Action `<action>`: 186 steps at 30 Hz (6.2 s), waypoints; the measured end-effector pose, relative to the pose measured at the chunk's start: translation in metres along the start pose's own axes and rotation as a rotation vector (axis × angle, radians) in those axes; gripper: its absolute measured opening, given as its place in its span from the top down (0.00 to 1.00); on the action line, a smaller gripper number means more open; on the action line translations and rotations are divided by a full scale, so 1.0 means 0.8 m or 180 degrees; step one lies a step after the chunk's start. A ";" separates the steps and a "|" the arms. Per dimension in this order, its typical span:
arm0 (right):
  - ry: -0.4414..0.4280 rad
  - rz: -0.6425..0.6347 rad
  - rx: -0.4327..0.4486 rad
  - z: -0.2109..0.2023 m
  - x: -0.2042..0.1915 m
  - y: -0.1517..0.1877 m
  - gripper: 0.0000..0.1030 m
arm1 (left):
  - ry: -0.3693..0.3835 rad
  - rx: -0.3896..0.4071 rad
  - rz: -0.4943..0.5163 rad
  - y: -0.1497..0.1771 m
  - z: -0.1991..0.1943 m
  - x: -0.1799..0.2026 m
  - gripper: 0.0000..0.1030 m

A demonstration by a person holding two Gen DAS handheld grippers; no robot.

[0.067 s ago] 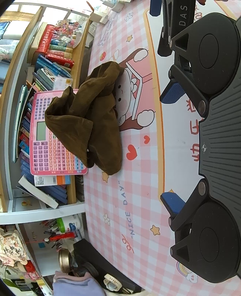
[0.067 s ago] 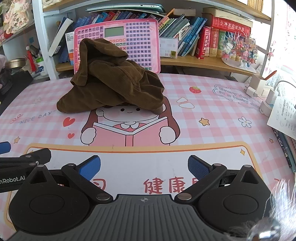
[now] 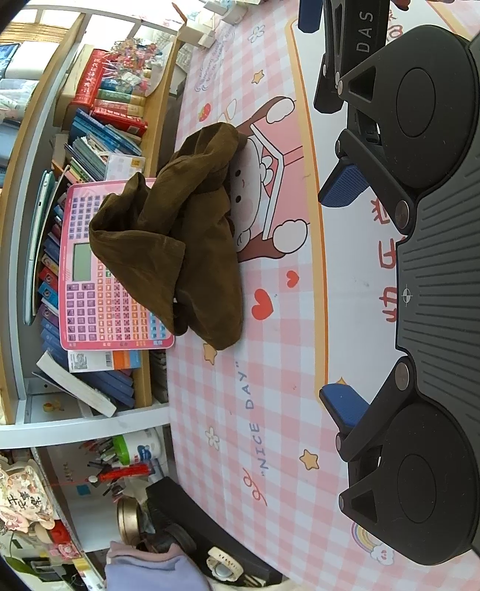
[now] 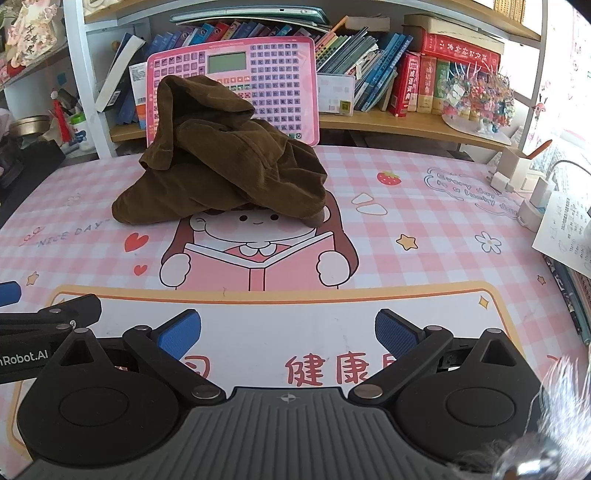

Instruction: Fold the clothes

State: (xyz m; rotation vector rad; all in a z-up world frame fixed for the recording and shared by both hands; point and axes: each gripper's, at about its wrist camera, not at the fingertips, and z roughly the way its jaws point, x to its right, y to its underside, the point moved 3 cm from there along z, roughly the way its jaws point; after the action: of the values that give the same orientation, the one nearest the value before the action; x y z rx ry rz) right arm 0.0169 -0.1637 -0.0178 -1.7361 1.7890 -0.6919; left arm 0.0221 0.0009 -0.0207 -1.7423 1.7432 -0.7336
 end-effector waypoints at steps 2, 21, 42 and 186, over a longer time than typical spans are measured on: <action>0.0003 -0.0002 -0.0003 0.000 0.000 0.000 0.01 | -0.0019 -0.0005 0.0011 -0.001 0.000 0.000 0.00; 0.0022 -0.0011 -0.0015 0.004 0.000 -0.002 0.01 | -0.0002 -0.0052 0.0025 0.004 0.007 -0.001 0.00; 0.0031 -0.0019 -0.0035 0.008 -0.001 -0.002 0.01 | -0.0024 -0.0141 0.0036 0.003 0.012 0.000 0.00; -0.2331 0.3494 -0.0503 0.067 0.144 -0.012 0.08 | 0.0599 0.0618 0.0317 -0.195 0.063 0.062 0.98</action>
State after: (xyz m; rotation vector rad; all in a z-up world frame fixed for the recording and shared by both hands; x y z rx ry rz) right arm 0.0593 -0.2782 -0.0537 -0.6621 1.8616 0.4905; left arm 0.1665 -0.0492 0.0564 -1.4867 1.7999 -1.0140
